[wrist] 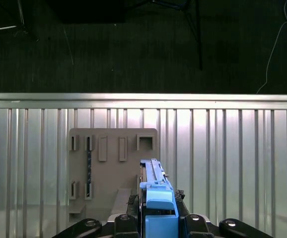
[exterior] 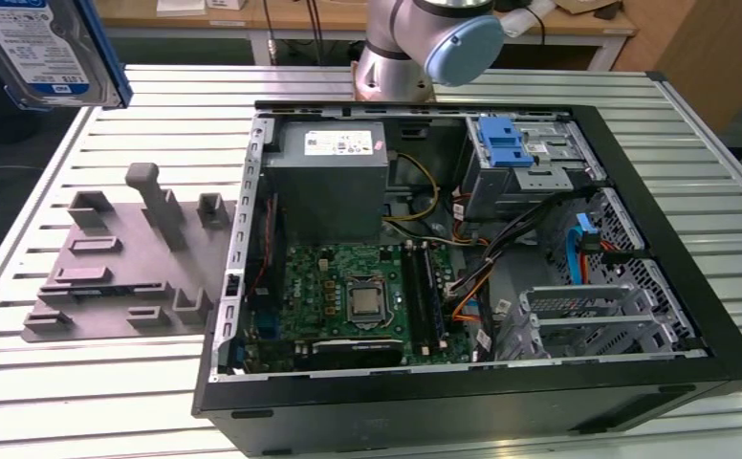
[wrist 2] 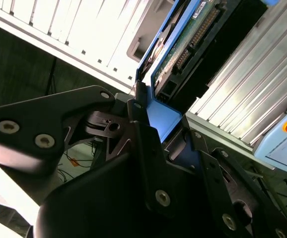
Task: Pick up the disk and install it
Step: 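Pick up the disk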
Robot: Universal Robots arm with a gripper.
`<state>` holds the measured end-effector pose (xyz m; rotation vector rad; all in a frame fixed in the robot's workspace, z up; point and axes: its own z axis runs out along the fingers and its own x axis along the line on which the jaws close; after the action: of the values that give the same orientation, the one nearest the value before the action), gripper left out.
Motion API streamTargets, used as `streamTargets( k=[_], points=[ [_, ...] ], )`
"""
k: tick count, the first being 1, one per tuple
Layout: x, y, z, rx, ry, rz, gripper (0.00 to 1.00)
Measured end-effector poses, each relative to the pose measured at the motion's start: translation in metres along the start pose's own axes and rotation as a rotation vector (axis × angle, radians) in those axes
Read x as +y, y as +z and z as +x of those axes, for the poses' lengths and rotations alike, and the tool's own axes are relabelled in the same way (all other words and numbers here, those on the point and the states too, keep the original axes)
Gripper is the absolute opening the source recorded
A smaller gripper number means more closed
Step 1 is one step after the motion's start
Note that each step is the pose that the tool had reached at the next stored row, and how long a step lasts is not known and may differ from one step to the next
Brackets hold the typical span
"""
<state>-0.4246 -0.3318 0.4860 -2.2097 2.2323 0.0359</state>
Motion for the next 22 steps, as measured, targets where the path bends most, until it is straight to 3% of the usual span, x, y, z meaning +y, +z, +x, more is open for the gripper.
streamTargets(
  k=[22],
  points=[
    [-0.0067, 0.0, -0.0001, 0.0, 0.0, -0.0001, 0.36]
  ],
)
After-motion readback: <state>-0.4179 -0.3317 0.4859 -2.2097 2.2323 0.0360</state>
